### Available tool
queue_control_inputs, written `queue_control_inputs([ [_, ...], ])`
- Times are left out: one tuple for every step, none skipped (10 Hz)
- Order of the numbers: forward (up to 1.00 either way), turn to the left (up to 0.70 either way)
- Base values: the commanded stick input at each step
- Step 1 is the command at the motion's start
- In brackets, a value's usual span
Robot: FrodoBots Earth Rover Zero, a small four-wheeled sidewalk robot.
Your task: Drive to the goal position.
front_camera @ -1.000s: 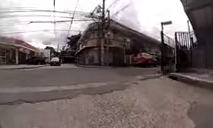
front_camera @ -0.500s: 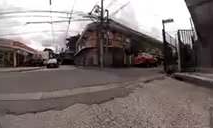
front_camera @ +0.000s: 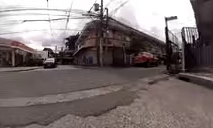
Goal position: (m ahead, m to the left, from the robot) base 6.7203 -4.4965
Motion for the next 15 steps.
queue_control_inputs([
  [0.7, 0.0],
  [0.7, 0.0],
  [0.7, 0.0],
  [0.7, 0.0],
  [0.7, 0.0],
  [0.7, 0.0],
  [0.7, 0.0],
  [0.7, 0.0],
  [0.7, 0.0],
  [0.7, 0.0],
  [0.7, 0.0],
  [0.7, 0.0],
  [0.7, 0.0],
  [0.7, 0.0],
  [0.7, 0.0],
])
